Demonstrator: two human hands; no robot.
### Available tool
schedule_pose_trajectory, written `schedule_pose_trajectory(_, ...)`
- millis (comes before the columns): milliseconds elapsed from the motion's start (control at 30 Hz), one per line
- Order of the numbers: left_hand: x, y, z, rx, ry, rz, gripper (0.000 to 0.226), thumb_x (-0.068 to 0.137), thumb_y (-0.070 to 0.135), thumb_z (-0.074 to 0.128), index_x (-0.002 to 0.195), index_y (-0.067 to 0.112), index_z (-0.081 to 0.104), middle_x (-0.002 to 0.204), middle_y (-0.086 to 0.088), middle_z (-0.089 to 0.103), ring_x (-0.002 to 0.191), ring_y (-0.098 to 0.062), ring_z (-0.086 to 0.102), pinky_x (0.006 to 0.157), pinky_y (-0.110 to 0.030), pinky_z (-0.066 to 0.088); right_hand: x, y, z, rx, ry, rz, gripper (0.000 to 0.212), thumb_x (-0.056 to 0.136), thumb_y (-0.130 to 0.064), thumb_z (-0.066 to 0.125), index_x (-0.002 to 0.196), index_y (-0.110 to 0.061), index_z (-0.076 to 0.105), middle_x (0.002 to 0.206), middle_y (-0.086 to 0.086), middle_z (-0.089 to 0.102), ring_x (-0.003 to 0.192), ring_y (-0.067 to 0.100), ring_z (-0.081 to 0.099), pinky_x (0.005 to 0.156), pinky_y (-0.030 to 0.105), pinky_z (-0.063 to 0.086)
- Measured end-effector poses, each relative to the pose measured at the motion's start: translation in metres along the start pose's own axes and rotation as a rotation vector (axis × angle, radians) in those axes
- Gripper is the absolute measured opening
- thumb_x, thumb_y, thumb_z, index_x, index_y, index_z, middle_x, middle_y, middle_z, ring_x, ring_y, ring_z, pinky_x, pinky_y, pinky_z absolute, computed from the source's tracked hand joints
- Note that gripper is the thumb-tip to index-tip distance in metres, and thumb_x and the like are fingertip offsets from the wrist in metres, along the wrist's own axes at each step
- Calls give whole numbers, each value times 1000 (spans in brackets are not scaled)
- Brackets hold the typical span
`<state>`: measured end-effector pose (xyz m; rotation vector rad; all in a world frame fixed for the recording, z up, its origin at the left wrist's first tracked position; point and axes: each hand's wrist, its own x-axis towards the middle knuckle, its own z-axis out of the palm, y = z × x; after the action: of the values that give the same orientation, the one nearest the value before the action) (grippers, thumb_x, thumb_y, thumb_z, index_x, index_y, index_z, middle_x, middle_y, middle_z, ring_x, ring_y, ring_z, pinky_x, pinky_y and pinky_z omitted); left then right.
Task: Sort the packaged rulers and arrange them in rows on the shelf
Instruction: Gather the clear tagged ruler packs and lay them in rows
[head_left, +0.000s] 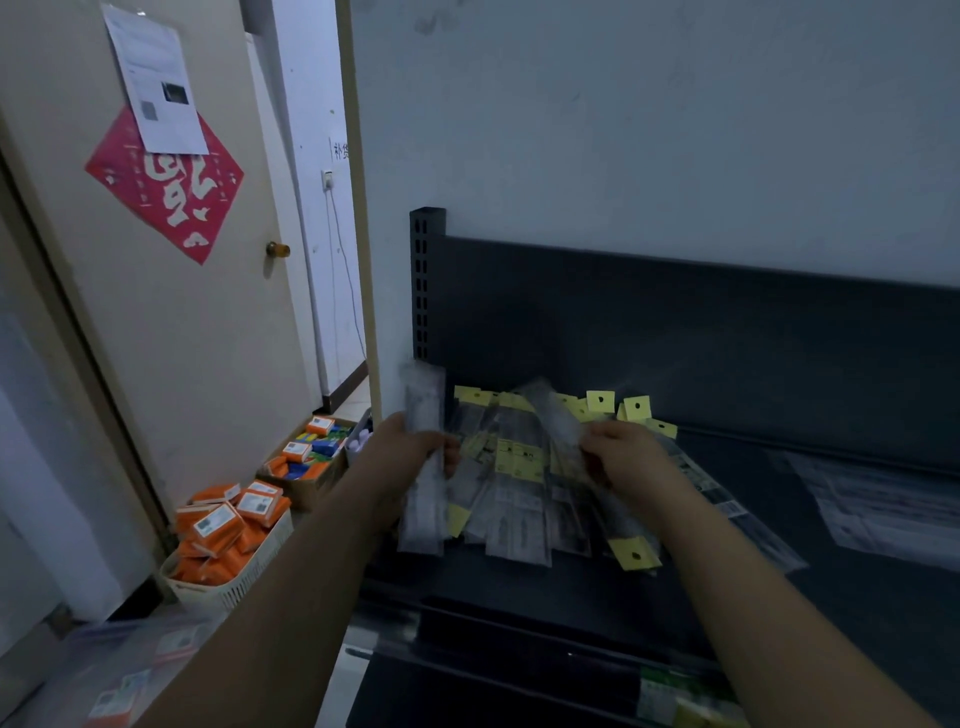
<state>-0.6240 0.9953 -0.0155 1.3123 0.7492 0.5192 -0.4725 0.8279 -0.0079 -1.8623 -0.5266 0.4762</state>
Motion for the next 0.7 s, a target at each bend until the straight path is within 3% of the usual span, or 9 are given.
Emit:
schedule_pose_trajectory(133,-12,9,24,-251,-135,-38,14,95,15,55,104,3,55,77,-10,61,66,-18,59,61,-30,54,-16,-7,9,409,-230,95,16,97,-7,48,92,-5,63,79,8,62,70,18,57,65,30,45)
schedule_pose_trajectory(200,-16,8,40,-286,-189,-27,19,95,16,57,109,4,58,87,-13,67,75,-23,65,68,-34,57,-22,-8,18,394,-319,77,15,96,-7,49,91,-7,63,75,5,63,66,14,57,61,26,46)
schedule_pose_trajectory(267,-14,4,53,-320,-175,-13,29,96,11,54,124,3,53,112,-22,64,98,-34,65,87,-46,54,-26,-6,25,329,-332,49,17,95,-6,51,84,-10,64,71,2,64,61,12,58,58,25,48)
schedule_pose_trajectory(333,-13,0,61,-301,-125,6,35,98,4,48,132,1,45,122,-26,59,106,-39,60,97,-54,48,-26,-1,27,255,-291,6,12,92,-11,58,83,-11,65,79,6,69,70,18,64,66,34,54)
schedule_pose_trajectory(400,-11,-4,65,-305,-113,28,33,98,1,43,130,-2,46,112,-24,63,97,-36,63,93,-53,50,-27,3,26,191,-250,-28,9,87,-21,67,91,-13,68,95,10,71,90,28,68,83,46,56)
schedule_pose_trajectory(467,-10,-6,68,-347,-110,45,25,99,2,42,122,-1,52,108,-21,65,94,-32,64,88,-50,52,-29,4,23,156,-236,-26,18,87,-26,67,99,-11,67,102,12,71,96,31,67,88,48,54)
schedule_pose_trajectory(567,-13,-5,74,-342,-97,99,19,100,4,41,100,14,58,111,-20,63,99,-34,62,96,-58,47,-34,2,19,119,-296,-29,17,92,-18,60,104,-8,67,105,16,71,97,32,67,88,46,53)
schedule_pose_trajectory(633,-17,-4,77,-339,-137,152,20,100,6,40,100,17,57,103,-11,67,93,-28,64,94,-54,50,-35,-1,8,114,-306,-45,15,92,-13,59,105,-9,67,103,16,71,92,30,68,84,43,56)
schedule_pose_trajectory(700,-21,-1,78,-342,-175,221,20,101,7,40,109,17,55,103,-6,69,93,-21,67,88,-45,54,-37,-3,-11,81,-318,-77,16,91,-13,60,106,-16,66,100,8,72,84,19,69,76,30,56)
